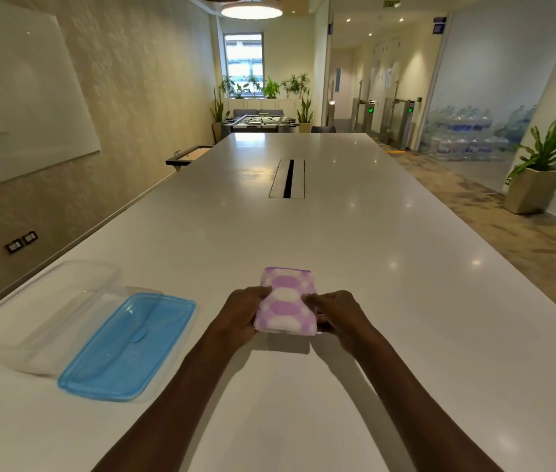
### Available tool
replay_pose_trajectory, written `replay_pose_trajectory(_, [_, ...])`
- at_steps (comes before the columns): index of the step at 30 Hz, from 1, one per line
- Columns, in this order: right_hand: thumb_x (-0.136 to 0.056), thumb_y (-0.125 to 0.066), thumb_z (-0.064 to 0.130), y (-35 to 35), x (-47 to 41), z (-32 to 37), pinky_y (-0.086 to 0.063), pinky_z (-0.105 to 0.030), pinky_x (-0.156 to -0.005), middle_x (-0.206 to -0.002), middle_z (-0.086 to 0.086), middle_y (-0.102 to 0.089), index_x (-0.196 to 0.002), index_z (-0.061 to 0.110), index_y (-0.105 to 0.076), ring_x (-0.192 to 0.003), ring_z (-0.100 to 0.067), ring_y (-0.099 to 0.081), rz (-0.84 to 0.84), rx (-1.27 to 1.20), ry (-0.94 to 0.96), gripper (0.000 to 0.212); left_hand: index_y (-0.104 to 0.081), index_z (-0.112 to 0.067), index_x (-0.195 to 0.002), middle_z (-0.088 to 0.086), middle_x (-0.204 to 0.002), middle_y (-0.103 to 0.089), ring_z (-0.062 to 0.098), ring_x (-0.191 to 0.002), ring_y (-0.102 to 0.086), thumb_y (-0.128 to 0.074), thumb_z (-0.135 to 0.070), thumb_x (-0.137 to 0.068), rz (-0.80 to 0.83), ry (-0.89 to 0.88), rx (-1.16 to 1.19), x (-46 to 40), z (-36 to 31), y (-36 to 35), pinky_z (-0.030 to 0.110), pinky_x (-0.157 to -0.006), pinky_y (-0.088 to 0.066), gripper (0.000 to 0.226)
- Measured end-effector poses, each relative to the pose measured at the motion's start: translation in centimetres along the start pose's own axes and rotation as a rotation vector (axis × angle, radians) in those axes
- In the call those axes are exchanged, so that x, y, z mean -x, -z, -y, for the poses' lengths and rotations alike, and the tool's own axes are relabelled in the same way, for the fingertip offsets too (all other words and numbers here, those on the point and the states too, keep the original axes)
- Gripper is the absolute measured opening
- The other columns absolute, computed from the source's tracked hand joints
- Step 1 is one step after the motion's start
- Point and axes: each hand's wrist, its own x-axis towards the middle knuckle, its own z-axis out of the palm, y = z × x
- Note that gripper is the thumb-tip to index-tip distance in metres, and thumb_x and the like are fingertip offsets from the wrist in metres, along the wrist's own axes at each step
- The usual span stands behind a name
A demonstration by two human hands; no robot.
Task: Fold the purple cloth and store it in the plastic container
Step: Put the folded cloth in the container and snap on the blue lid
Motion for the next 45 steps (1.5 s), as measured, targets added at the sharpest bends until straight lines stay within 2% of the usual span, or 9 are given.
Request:
replay_pose_trajectory(7, [-0.081, -0.075, 0.008, -2.9, 0.4, 2.6, -0.057, -0.028, -0.061, -0.088, -0.021, -0.074, -0.096, -0.017, -0.068, -0.062, -0.020, -0.071, 0.133, -0.136, 0.043, 0.029, -0.068, 0.003, -0.095, 0.014, -0.080, -0.074, 0.025, -0.070, -0.070, -0.061, -0.008, -0.088, 0.004, -0.110, -0.011, 0.9, -3.3, 3.2, 0.033, -0.065, -0.058, 0.015])
replay_pose_trajectory(12, [-0.081, -0.076, 0.008, -7.4, 0.6, 5.0, -0.060, -0.031, -0.066, -0.077, -0.018, -0.071, -0.095, -0.019, -0.067, -0.052, -0.018, -0.065, 0.192, -0.153, 0.079, 0.032, -0.068, 0.004, -0.092, 0.009, -0.068, -0.075, 0.017, -0.057, -0.071, -0.060, -0.007, -0.089, 0.008, -0.175, -0.069, 2.7, -7.3, 7.3, 0.025, -0.053, -0.058, 0.014])
replay_pose_trajectory(24, [-0.079, -0.079, 0.007, -24.6, 1.8, 8.7, -0.063, -0.032, -0.065, -0.081, -0.026, -0.071, -0.085, -0.013, -0.068, -0.058, -0.025, -0.069, 0.276, -0.135, 0.130, 0.023, -0.067, 0.011, -0.107, 0.028, -0.104, -0.070, 0.033, -0.082, -0.069, -0.074, -0.011, -0.079, -0.268, -0.264, -0.267, 4.2, -15.4, 22.9, 0.044, -0.078, -0.058, 0.036])
replay_pose_trajectory(30, [-0.077, -0.080, 0.006, -31.9, 2.3, 9.2, -0.063, -0.040, -0.071, -0.110, -0.024, -0.064, -0.117, 0.008, -0.046, -0.083, -0.030, -0.073, 0.292, -0.086, 0.182, 0.053, -0.065, 0.004, -0.114, 0.025, -0.114, -0.068, 0.041, -0.103, -0.066, -0.073, -0.023, -0.082, -0.361, -0.217, -0.351, 3.2, -17.1, 29.7, 0.051, -0.091, -0.055, 0.043])
replay_pose_trajectory(32, [-0.078, -0.079, 0.006, -33.6, 2.2, 9.4, -0.064, -0.038, -0.067, -0.114, -0.021, -0.062, -0.116, 0.012, -0.043, -0.086, -0.032, -0.073, 0.300, -0.019, 0.212, 0.053, -0.064, 0.002, -0.115, 0.021, -0.106, -0.069, 0.034, -0.086, -0.068, -0.072, -0.026, -0.082, -0.369, -0.205, -0.338, 2.8, -17.4, 31.5, 0.039, -0.072, -0.061, 0.044])
replay_pose_trajectory(35, [-0.078, -0.077, 0.003, -35.6, 1.8, 9.4, -0.063, -0.033, -0.058, -0.116, -0.020, -0.060, -0.113, 0.011, -0.044, -0.082, -0.033, -0.073, 0.302, 0.081, 0.260, 0.049, -0.065, 0.006, -0.106, 0.017, -0.083, -0.062, 0.026, -0.067, -0.058, -0.074, -0.024, -0.081, -0.388, -0.192, -0.399, 2.2, -17.4, 33.5, 0.024, -0.046, -0.048, 0.040])
replay_pose_trajectory(39, [-0.077, -0.076, 0.000, -37.6, 1.0, 9.0, -0.064, -0.042, -0.066, -0.109, -0.018, -0.062, -0.101, 0.011, -0.050, -0.078, -0.034, -0.073, 0.304, 0.237, 0.279, 0.037, -0.070, 0.009, -0.091, 0.019, -0.080, -0.062, 0.028, -0.069, -0.056, -0.078, -0.024, -0.078, -0.440, -0.192, -0.556, 1.3, -16.8, 35.4, 0.034, -0.062, -0.043, 0.037])
replay_pose_trajectory(42, [-0.075, -0.074, -0.003, -38.7, 0.4, 9.0, -0.063, -0.047, -0.069, -0.099, -0.020, -0.066, -0.087, 0.010, -0.056, -0.075, -0.035, -0.074, 0.309, 0.323, 0.265, 0.026, -0.071, 0.007, -0.083, 0.017, -0.075, -0.065, 0.026, -0.062, -0.056, -0.077, -0.025, -0.079, -0.427, -0.177, -0.686, 0.7, -16.4, 36.0, 0.032, -0.059, -0.041, 0.033])
replay_pose_trajectory(45, [-0.078, -0.071, 0.003, -40.2, -0.3, 8.7, -0.063, -0.043, -0.075, -0.092, -0.022, -0.072, -0.093, 0.000, -0.064, -0.079, -0.034, -0.074, 0.321, 0.475, 0.259, 0.017, -0.067, 0.002, -0.082, 0.018, -0.081, -0.065, 0.025, -0.063, -0.060, -0.070, -0.029, -0.084, -0.392, -0.118, -0.837, 0.0, -15.8, 35.8, 0.027, -0.055, -0.044, 0.030])
